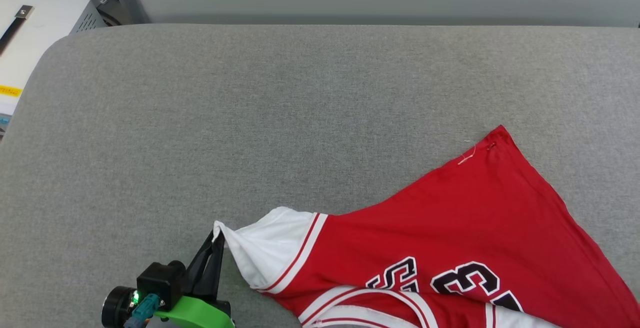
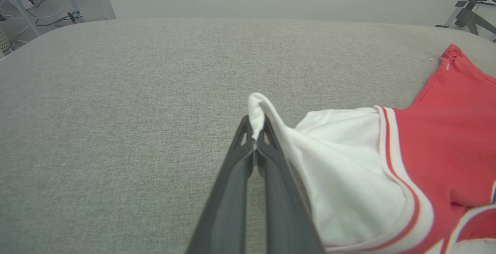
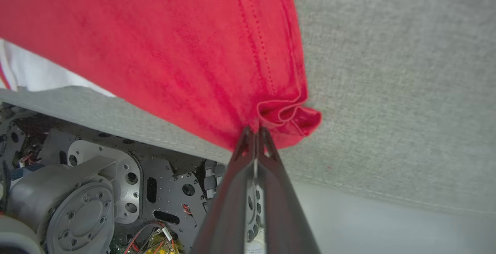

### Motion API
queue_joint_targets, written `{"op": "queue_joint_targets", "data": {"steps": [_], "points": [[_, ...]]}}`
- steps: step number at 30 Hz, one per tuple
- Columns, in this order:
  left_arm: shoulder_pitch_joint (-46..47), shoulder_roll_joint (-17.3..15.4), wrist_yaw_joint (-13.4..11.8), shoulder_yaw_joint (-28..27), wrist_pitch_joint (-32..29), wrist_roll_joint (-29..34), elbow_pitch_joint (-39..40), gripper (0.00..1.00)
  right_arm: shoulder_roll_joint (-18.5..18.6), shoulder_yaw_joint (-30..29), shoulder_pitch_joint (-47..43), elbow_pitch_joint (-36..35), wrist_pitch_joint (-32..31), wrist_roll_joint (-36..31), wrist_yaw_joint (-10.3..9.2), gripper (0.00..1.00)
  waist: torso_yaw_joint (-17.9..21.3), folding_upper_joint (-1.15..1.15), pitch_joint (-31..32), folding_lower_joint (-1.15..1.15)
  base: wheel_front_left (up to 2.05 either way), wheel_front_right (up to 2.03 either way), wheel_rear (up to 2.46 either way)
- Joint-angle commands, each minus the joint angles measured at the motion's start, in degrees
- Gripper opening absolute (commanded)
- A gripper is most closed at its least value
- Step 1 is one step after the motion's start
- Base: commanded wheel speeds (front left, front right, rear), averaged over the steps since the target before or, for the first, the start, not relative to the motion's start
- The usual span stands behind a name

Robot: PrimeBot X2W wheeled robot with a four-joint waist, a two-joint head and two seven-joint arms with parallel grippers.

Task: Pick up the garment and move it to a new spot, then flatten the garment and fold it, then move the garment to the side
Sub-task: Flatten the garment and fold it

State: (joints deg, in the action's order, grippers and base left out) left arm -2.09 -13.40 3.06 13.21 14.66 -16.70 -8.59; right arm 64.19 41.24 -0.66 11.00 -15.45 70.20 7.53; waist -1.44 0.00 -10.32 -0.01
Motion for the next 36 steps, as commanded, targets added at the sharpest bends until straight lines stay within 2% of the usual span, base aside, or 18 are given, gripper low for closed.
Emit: {"op": "queue_joint_targets", "data": {"steps": [1,2,3,4,8,13,19,24,27,31,36], "points": [[-0.47,-0.62,0.21,-0.22,0.34,-0.34,-0.11,0.00,-1.15,-0.62,-0.58,0.34,-0.08,-0.52,-0.04,0.00,0.29,0.00,0.28,0.01,0.00,0.00,0.00],[-0.56,-0.66,0.18,-0.30,0.34,-0.40,-0.19,0.00,-1.96,-1.52,-0.43,0.75,0.50,-0.96,-0.04,0.10,0.48,0.00,0.41,0.01,0.00,0.00,0.00],[-0.67,-0.69,0.16,-0.35,0.34,-0.45,-0.25,0.00,-2.51,-2.38,-0.18,1.04,1.04,-1.29,-0.04,0.40,0.66,0.00,0.53,0.01,0.00,0.00,0.00],[-0.80,-0.70,0.17,-0.32,0.34,-0.47,-0.31,0.00,-3.00,-3.58,0.19,1.24,1.81,-1.64,-0.04,1.00,0.79,0.00,0.70,0.01,0.00,0.00,0.00],[-1.13,-0.63,0.11,-0.15,0.34,-0.50,-0.44,0.00,-3.21,-8.36,1.39,1.64,4.61,-3.13,-0.04,1.00,0.93,0.00,1.31,0.01,0.00,0.00,0.00],[-1.03,-0.53,-0.04,0.14,0.34,-0.30,-0.13,0.00,-1.47,-15.64,3.62,-1.18,7.82,-5.78,-0.04,1.00,0.52,0.00,1.33,0.01,0.00,0.00,0.00],[-0.04,-0.39,-0.24,0.75,0.34,0.28,0.73,0.00,-1.11,-20.80,10.05,-7.52,4.51,-11.23,-0.04,1.00,-0.45,0.00,-0.16,0.01,0.00,0.00,0.00],[1.75,-0.08,0.13,1.56,0.34,0.64,0.55,0.00,-3.55,-17.68,18.49,-12.09,-5.51,-17.24,-0.04,1.00,-1.41,0.00,-1.47,0.01,0.00,0.00,0.00],[2.83,0.07,0.34,1.98,0.34,0.88,0.50,0.00,-6.73,-13.93,24.85,-12.37,-12.64,-19.61,-0.04,1.00,-1.97,0.00,-2.15,0.01,0.00,0.00,0.00],[4.10,0.43,0.49,2.43,0.34,1.19,0.77,0.00,-11.15,-9.10,32.35,-9.26,-20.07,-21.74,-0.04,1.00,-2.96,0.00,-3.46,0.01,0.00,0.00,0.00],[5.62,1.08,0.74,3.07,0.34,1.67,1.11,0.00,-14.80,-2.84,39.62,-2.92,-24.50,-24.00,-0.04,1.00,-4.29,0.00,-5.46,0.01,0.00,0.00,0.00]]}}
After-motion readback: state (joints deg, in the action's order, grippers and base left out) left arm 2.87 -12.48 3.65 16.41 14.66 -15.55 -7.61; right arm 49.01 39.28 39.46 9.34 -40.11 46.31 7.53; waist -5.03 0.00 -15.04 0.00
